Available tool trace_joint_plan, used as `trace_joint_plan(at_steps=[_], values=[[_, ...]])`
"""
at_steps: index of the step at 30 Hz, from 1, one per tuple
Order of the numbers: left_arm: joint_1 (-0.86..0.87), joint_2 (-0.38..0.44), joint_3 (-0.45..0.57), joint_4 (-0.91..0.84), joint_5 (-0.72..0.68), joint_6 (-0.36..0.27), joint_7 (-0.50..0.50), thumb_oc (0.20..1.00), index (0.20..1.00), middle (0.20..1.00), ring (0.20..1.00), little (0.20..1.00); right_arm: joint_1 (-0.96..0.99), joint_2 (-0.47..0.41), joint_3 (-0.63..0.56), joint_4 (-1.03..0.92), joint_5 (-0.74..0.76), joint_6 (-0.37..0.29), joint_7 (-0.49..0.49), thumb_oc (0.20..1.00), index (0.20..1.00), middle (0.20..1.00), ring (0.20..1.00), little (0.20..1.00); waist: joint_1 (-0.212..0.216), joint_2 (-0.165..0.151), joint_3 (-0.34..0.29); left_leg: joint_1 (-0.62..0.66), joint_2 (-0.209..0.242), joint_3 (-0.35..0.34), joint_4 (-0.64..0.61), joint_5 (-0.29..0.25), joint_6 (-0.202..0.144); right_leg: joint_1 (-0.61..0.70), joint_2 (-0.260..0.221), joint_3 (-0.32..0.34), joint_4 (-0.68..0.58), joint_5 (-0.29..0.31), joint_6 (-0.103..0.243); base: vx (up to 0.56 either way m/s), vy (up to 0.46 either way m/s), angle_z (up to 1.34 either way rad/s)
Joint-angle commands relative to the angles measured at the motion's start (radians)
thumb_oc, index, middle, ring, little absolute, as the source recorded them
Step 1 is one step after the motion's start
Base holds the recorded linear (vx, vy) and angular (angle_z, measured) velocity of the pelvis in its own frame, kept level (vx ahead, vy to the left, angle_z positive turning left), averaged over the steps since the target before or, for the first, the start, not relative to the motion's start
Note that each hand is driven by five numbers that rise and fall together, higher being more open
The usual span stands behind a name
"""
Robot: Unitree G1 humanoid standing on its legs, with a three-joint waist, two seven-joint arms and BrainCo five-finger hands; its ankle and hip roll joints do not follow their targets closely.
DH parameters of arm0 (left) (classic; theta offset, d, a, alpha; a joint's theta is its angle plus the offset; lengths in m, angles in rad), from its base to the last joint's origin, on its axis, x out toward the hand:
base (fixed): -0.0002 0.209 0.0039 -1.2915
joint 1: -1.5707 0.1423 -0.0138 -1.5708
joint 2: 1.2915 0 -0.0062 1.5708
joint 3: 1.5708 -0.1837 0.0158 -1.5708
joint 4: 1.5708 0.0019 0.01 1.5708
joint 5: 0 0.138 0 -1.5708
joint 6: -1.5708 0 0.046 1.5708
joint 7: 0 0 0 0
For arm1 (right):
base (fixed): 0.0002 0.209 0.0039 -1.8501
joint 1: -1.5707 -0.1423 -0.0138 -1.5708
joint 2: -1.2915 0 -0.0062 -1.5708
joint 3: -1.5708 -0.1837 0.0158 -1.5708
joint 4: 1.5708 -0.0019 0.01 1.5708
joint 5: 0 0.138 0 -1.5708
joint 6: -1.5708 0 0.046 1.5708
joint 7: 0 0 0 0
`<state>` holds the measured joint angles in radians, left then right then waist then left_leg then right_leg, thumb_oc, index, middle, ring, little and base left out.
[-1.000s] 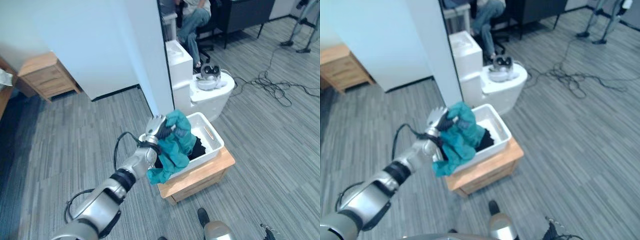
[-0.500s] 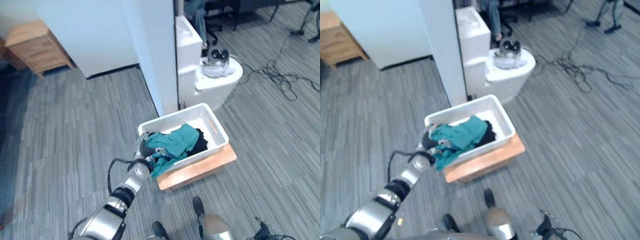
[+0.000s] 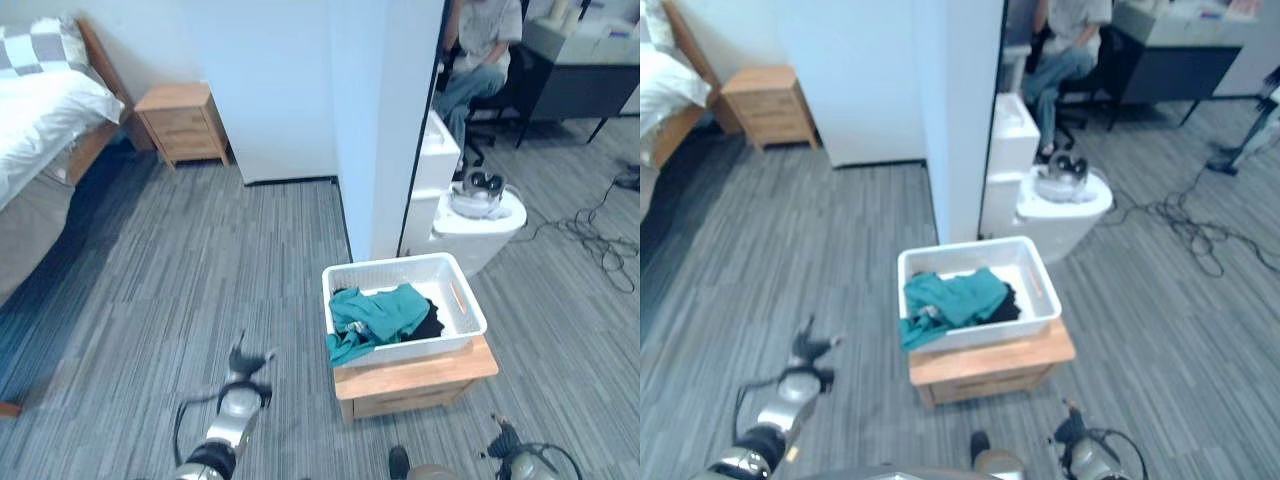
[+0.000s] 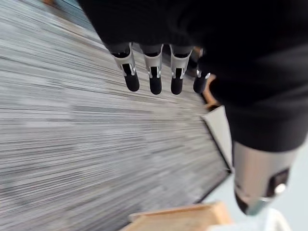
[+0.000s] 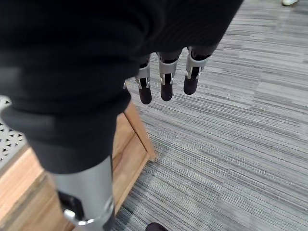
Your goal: Tidy up the quilt and then pick up the clothes from the bed and put them into the laundry hamper.
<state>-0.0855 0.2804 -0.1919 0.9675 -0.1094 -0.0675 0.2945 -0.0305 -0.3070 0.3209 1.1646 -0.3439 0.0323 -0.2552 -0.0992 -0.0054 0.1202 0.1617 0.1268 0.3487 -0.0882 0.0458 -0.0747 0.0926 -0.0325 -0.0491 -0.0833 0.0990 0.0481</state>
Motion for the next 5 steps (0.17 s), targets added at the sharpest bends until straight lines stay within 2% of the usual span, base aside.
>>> trace_joint_plan(at_steps=[1,5], values=[[-0.039,0.011,-0.068,0.168,0.223,0.020,-0.027,1.000,1.000,1.000,1.000,1.000,-0.069,0.001,0.018,0.088,0.040,0.015,-0.006,1.000,1.000,1.000,1.000,1.000,0.012,-0.006,0.026,0.045,0.049,-0.028,0.001,-0.048,-0.054,0.030,-0.050,0.045,0.055,-0.180,0.068,0.01,0.011,0.04],[0.018,0.002,-0.079,0.275,0.335,0.056,-0.065,1.000,1.000,1.000,1.000,1.000,-0.081,0.009,0.004,0.076,0.089,0.001,0.023,1.000,1.000,1.000,1.000,1.000,0.018,-0.002,0.019,0.044,0.049,-0.024,0.001,-0.049,-0.053,0.028,-0.050,0.048,0.053,-0.178,0.069,0.01,0.022,0.00]])
